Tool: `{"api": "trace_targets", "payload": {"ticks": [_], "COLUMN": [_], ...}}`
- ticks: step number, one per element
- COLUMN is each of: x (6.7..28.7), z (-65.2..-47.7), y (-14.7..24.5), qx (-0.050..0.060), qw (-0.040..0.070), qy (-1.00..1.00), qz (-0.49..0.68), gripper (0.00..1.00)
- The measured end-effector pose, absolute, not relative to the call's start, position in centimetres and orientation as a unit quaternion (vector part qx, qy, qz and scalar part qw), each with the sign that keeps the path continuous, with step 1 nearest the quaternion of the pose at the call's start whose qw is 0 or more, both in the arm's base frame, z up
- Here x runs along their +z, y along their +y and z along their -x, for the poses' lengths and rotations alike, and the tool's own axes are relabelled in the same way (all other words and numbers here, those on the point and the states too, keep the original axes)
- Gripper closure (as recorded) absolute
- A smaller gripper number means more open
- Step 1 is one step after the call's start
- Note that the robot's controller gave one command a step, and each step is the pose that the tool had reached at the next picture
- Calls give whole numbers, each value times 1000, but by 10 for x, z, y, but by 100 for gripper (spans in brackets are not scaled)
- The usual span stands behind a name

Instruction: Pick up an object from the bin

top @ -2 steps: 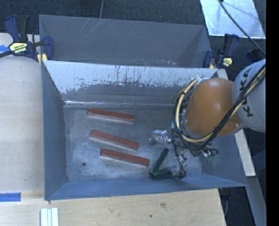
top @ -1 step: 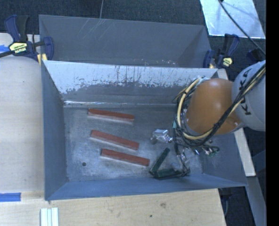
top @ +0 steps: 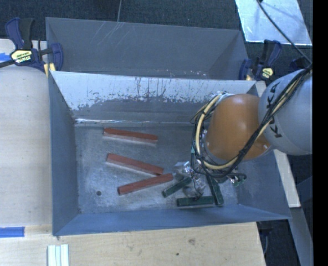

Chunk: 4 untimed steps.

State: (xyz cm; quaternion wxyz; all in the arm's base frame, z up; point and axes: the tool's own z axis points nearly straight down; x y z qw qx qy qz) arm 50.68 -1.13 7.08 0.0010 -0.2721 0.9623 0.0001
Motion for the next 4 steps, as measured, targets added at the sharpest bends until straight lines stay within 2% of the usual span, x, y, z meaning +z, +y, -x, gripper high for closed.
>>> {"api": "trace_targets", "payload": {"ticks": [2,3,4], "x": [73,93,115], "z": [-506,-503,-505], "y": [-11,-11,-12], "qx": [0,2,1], "qw": [0,-4,-1], "qy": [962,962,963], "qz": [272,272,271], "gripper": [100,100,100]}}
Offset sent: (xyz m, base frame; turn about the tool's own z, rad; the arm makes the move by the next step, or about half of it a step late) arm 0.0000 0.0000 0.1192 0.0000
